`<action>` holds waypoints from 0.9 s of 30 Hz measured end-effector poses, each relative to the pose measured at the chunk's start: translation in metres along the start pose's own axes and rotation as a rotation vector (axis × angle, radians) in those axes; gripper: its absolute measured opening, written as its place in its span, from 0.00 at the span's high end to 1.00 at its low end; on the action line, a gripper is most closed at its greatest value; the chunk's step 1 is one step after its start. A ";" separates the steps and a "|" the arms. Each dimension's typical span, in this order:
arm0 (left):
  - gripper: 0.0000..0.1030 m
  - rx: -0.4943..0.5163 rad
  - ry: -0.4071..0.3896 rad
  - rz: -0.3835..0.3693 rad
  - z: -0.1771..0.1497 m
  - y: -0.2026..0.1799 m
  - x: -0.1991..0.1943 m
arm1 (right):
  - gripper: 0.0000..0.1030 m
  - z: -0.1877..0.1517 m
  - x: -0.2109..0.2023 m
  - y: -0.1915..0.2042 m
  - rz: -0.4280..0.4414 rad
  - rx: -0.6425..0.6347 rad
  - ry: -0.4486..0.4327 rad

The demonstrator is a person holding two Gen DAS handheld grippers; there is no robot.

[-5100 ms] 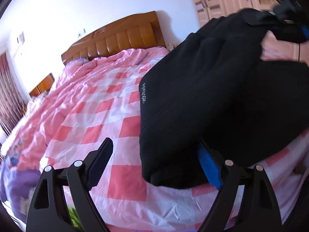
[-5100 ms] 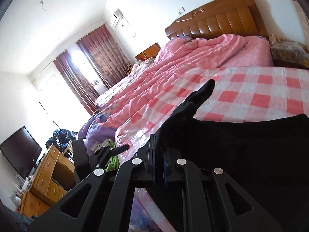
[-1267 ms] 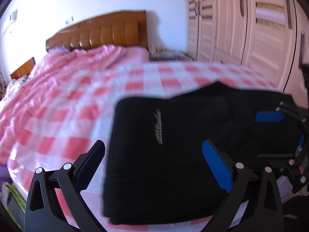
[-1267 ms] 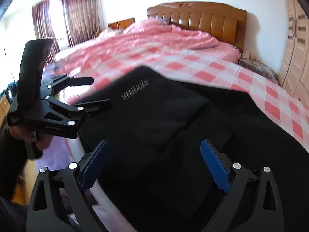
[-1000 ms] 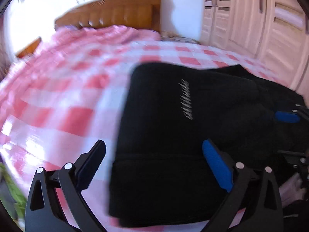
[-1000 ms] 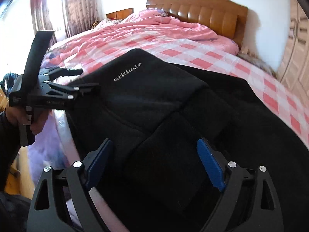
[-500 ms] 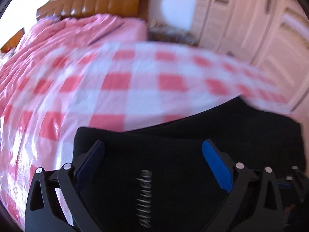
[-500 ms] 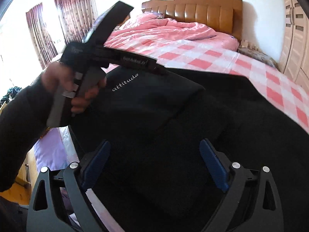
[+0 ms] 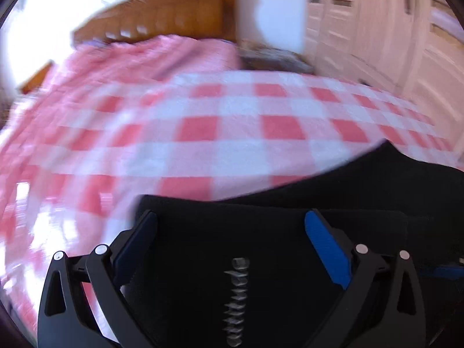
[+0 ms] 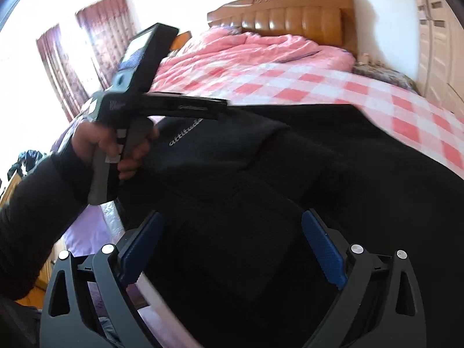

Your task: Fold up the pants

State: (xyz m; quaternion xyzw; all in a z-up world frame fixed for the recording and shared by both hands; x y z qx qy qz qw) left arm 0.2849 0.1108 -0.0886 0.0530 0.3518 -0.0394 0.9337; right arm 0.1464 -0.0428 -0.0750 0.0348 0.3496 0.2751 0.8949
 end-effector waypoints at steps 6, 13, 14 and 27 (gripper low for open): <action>0.02 0.061 -0.144 -0.073 0.007 -0.058 -0.074 | 0.08 -0.028 -0.086 -0.057 -0.071 0.179 -0.122; 0.02 0.256 -0.118 -0.105 -0.029 -0.144 -0.070 | 0.08 -0.086 -0.194 -0.118 -0.251 0.389 -0.243; 0.02 0.270 -0.101 -0.083 -0.035 -0.146 -0.063 | 0.08 -0.098 -0.207 -0.125 -0.270 0.423 -0.253; 0.01 0.238 -0.085 -0.054 -0.050 -0.138 -0.053 | 0.08 -0.129 -0.229 -0.158 -0.335 0.544 -0.280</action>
Point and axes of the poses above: each gripper's, at about its wrist camera, not at the fingertips, and x roughly the way its jaws point, y to its left, z to its top, the point moved 7 cm from there along x, roughly the way its jaws point, and after that the axes turned 5 degrees about -y, right-handed, at the moved point
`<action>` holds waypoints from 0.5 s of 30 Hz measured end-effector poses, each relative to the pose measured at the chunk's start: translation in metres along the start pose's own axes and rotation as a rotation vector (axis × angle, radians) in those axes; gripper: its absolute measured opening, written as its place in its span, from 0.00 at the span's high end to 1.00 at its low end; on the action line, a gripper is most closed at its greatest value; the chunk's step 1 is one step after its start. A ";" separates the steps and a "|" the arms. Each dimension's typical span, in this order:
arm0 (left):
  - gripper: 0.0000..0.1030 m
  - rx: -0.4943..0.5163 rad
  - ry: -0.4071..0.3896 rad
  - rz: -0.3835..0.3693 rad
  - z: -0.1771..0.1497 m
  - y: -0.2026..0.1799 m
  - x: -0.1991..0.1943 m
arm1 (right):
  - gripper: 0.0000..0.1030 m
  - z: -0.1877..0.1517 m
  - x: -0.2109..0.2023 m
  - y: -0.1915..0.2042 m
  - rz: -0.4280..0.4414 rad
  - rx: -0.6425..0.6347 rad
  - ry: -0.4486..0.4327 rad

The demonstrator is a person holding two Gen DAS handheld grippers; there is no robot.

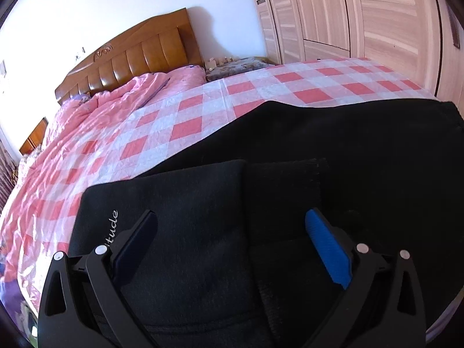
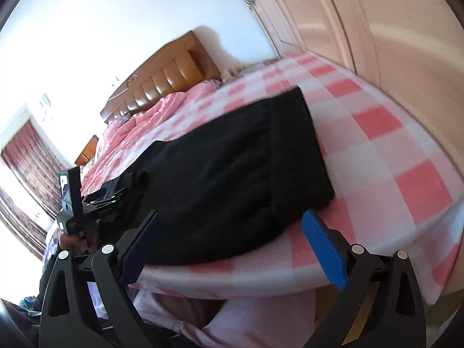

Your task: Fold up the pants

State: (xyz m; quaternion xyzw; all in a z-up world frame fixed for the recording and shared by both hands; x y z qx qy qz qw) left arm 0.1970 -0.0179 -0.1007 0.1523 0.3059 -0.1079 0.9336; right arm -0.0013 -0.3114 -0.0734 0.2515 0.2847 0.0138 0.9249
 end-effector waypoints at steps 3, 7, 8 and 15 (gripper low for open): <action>0.01 -0.024 0.008 -0.019 -0.001 0.002 0.001 | 0.08 -0.001 0.002 0.000 -0.052 -0.032 0.020; 0.01 -0.028 0.002 -0.022 -0.002 0.002 0.001 | 0.08 -0.016 0.006 -0.017 -0.080 0.042 0.083; 0.01 -0.031 0.000 -0.025 -0.002 0.002 0.002 | 0.08 -0.019 0.010 -0.020 -0.083 0.058 0.096; 0.01 -0.023 0.024 -0.008 0.000 0.002 -0.001 | 0.06 -0.018 0.038 -0.018 -0.056 0.085 0.149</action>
Point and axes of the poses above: each gripper's, at about its wrist camera, not at the fingertips, and x roughly the way its jaws point, y to its left, z to its top, the point moved 7 cm from there along x, roughly the way its jaws point, and after that the axes turned 5 degrees about -y, right-handed, at the moved point
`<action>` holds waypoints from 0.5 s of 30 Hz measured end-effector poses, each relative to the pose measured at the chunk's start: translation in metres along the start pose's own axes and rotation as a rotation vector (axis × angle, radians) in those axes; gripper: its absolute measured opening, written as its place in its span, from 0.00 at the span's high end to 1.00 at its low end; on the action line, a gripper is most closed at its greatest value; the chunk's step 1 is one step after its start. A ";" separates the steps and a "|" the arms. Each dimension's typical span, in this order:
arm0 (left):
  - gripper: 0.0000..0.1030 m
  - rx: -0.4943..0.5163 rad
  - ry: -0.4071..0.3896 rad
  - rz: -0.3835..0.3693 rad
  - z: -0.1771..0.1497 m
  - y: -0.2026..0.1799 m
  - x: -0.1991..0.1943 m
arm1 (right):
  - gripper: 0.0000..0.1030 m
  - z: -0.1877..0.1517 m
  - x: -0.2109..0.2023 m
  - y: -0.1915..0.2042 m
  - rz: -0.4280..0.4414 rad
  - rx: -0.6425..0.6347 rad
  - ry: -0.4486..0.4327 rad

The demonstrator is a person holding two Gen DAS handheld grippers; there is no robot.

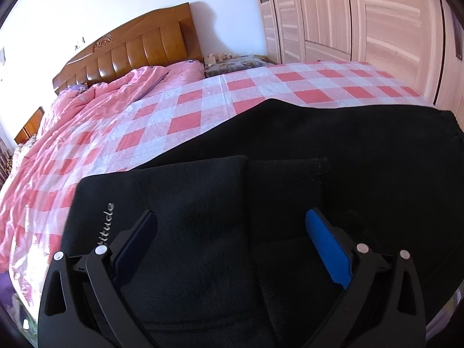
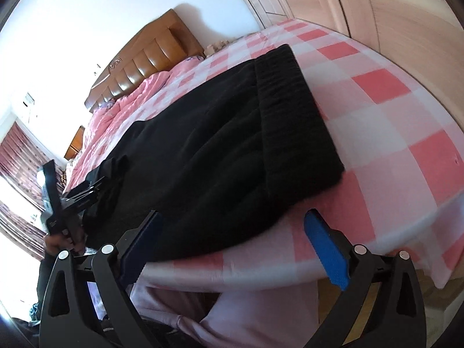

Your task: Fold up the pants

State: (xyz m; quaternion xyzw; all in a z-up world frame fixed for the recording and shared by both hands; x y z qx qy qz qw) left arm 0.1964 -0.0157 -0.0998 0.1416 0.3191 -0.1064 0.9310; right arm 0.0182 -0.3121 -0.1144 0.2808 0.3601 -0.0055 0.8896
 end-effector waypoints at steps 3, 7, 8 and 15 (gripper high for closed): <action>0.02 0.017 -0.001 0.029 0.011 -0.002 -0.017 | 0.06 0.003 0.003 0.001 0.042 0.045 0.017; 0.02 -0.021 -0.054 -0.129 0.046 -0.029 -0.043 | 0.04 0.009 0.009 0.002 0.058 0.074 0.019; 0.02 -0.027 -0.045 -0.195 0.055 -0.043 -0.045 | 0.04 0.012 0.009 0.001 0.068 0.099 0.012; 0.02 0.158 0.230 -0.636 0.106 -0.215 -0.032 | 0.05 0.012 -0.004 -0.001 0.221 0.179 -0.109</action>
Point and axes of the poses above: each gripper's, at about its wrist camera, not at the fingertips, and x roughly the way its jaws point, y to its left, z to its top, the point moved 7 cm from there along x, roughly the way its jaws point, and after that the axes turned 5 degrees about -y, right-handed, at the moved point
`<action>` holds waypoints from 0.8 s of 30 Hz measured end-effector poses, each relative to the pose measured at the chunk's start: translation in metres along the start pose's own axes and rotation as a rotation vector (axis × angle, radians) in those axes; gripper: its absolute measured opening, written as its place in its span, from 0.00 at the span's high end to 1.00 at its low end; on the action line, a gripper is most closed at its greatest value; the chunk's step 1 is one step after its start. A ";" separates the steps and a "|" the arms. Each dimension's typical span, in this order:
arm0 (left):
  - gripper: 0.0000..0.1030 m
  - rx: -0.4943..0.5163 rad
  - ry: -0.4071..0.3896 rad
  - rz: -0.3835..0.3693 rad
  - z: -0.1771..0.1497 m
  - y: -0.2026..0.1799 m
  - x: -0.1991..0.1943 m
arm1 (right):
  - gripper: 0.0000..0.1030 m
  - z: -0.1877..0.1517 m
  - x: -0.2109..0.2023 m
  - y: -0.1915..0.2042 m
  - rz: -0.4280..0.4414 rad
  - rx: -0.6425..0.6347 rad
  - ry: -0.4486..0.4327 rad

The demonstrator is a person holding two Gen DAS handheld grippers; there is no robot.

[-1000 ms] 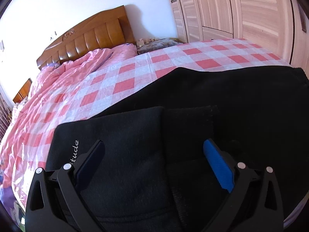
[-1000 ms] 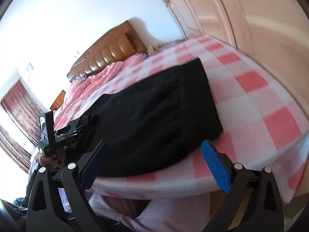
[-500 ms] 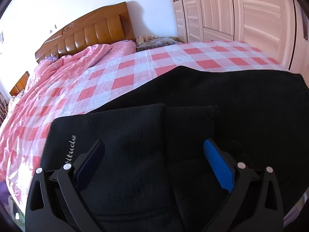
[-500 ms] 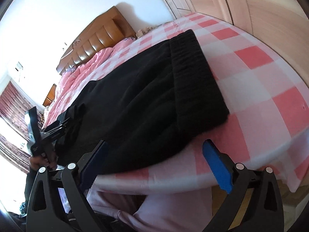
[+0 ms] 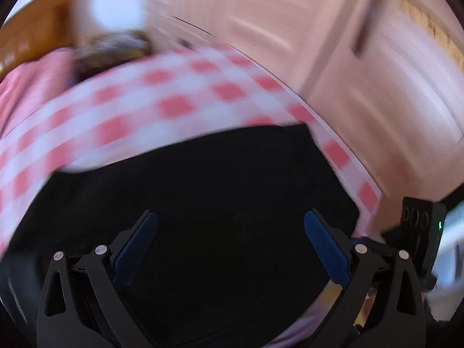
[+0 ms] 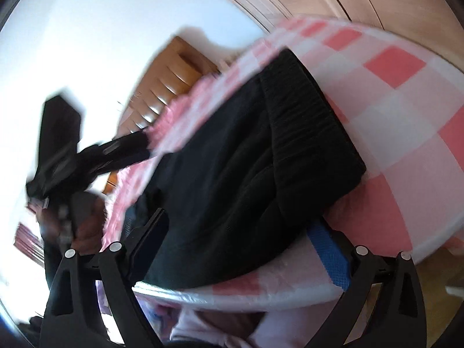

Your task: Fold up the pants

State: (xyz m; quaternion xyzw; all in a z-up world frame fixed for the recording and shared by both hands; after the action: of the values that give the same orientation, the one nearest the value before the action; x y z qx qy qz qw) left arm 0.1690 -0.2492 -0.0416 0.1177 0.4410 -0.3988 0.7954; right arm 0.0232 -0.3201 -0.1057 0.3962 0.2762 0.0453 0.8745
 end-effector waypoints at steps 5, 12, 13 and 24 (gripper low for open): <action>0.02 0.178 0.202 -0.057 0.028 -0.085 0.056 | 0.05 0.001 -0.012 0.020 0.081 -0.111 -0.159; 0.02 0.349 0.480 0.079 0.023 -0.136 0.118 | 0.04 -0.005 -0.010 0.034 0.049 -0.216 -0.229; 0.02 0.382 0.510 0.117 0.020 -0.139 0.127 | 0.04 -0.005 -0.010 0.034 0.048 -0.221 -0.232; 0.53 0.547 0.575 0.407 0.013 -0.131 0.156 | 0.04 -0.007 -0.012 0.036 0.040 -0.248 -0.216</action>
State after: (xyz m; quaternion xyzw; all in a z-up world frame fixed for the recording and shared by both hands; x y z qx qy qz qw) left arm 0.1263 -0.4248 -0.1369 0.5143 0.4903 -0.2874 0.6423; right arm 0.0149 -0.2942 -0.0781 0.2930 0.1647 0.0537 0.9403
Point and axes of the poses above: each gripper's, at about its wrist camera, not at the fingertips, and x roughly the way its jaws point, y to its left, z to its top, the point moved 7 cm from there along x, roughly the way its jaws point, and after that the axes turned 5 degrees about -y, right-handed, at the moved point
